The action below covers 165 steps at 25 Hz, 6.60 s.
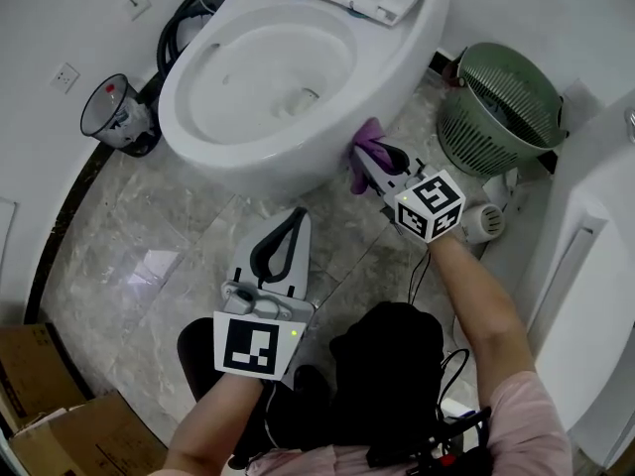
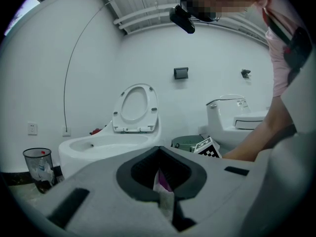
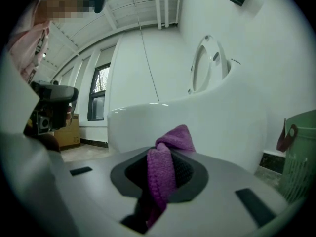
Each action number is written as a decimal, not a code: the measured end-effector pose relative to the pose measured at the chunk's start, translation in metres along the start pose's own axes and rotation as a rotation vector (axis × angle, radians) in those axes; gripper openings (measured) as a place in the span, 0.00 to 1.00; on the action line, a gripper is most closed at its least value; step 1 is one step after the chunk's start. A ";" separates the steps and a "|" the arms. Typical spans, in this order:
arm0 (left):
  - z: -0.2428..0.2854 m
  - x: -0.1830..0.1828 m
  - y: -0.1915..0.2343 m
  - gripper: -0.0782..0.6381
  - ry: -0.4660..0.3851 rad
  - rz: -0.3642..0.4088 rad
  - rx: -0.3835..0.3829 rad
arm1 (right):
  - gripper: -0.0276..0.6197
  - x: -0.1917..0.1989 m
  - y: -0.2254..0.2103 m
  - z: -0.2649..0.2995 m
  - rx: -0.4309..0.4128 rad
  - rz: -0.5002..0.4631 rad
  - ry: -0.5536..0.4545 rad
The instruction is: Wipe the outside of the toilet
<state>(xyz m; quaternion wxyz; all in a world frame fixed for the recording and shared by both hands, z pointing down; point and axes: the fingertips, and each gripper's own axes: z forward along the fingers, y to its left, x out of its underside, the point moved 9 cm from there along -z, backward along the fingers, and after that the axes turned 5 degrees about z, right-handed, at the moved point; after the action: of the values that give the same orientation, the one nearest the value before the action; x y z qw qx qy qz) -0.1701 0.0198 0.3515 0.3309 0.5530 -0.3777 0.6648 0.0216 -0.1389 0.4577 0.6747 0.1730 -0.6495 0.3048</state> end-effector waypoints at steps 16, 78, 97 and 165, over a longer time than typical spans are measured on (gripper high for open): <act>-0.020 0.001 0.015 0.12 -0.016 -0.013 -0.046 | 0.13 0.009 0.062 0.017 -0.119 0.013 -0.017; 0.063 -0.019 -0.007 0.12 -0.035 0.085 0.009 | 0.14 -0.057 -0.159 -0.041 0.406 -0.153 -0.201; 0.084 0.013 -0.008 0.12 0.073 0.083 0.027 | 0.14 0.089 -0.248 0.004 0.413 -0.015 0.108; 0.097 0.024 -0.007 0.12 0.000 0.043 0.040 | 0.13 0.121 -0.146 0.013 0.104 0.151 0.068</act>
<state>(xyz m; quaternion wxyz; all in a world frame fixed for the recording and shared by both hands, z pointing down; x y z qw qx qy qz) -0.1209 -0.0607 0.3865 0.3051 0.5515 -0.3762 0.6792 0.1010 -0.2342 0.6012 0.6617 0.1479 -0.6207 0.3937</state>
